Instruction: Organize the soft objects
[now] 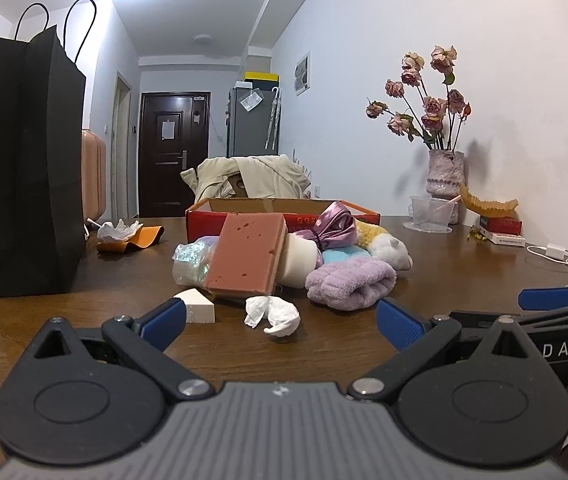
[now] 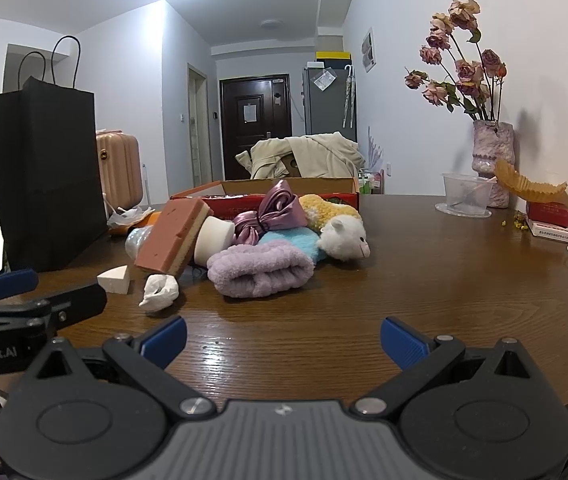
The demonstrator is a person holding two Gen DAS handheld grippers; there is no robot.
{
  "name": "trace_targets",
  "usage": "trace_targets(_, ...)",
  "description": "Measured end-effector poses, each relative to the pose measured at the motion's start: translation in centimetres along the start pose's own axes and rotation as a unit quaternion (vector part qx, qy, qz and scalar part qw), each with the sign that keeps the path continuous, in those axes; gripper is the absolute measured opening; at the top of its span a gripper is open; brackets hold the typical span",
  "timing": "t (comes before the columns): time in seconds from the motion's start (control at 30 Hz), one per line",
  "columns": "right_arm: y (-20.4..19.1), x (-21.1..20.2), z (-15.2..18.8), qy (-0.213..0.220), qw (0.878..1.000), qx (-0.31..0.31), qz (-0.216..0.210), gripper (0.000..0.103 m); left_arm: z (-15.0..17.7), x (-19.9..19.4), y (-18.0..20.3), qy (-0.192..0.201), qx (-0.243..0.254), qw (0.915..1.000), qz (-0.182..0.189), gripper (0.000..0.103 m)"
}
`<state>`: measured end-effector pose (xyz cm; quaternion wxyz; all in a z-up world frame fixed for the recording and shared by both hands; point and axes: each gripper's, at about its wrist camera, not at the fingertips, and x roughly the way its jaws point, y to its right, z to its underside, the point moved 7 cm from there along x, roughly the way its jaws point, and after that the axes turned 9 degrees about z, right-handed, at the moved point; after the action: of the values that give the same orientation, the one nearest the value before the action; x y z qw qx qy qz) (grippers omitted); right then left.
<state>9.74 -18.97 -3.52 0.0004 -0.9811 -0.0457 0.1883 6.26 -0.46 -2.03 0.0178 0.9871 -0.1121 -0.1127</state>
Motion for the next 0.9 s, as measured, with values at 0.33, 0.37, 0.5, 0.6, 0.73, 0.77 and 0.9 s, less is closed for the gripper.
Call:
trace_targets(0.33,0.1,0.0,-0.1,0.003,1.000,0.001,0.002,0.103,-0.2,0.1,0.0,0.002,0.003,1.0000,0.002,0.103)
trace_targets(0.37,0.2,0.1,-0.2,0.004,1.000,0.002,0.003,0.103,-0.3,0.1,-0.1,0.005,0.003,1.0000,0.002,0.103)
trace_targets(0.5,0.6,0.5,-0.2,0.003,1.000,0.010,0.007,0.103,-0.5,0.3,-0.3,0.007,0.000,1.0000,0.006,0.103)
trace_targets(0.6,0.5,0.9,0.0,-0.002,1.000,0.010,0.007,0.103,-0.4,0.7,-0.3,0.001,0.000,1.0000,0.008,0.103)
trace_targets(0.73,0.3,1.4,-0.2,-0.009,1.000,0.010,0.003,0.103,-0.9,1.2,-0.3,0.002,0.001,0.9999,0.012,0.103)
trace_targets(0.77,0.3,1.5,-0.4,-0.010,1.000,0.011,0.003,0.103,-1.2,1.4,-0.4,0.003,0.003,1.0000,0.008,0.103)
trace_targets(0.9,0.3,2.4,-1.9,-0.005,1.000,0.018,0.001,0.103,-2.3,2.7,-2.0,0.002,0.002,0.9999,-0.014,0.103)
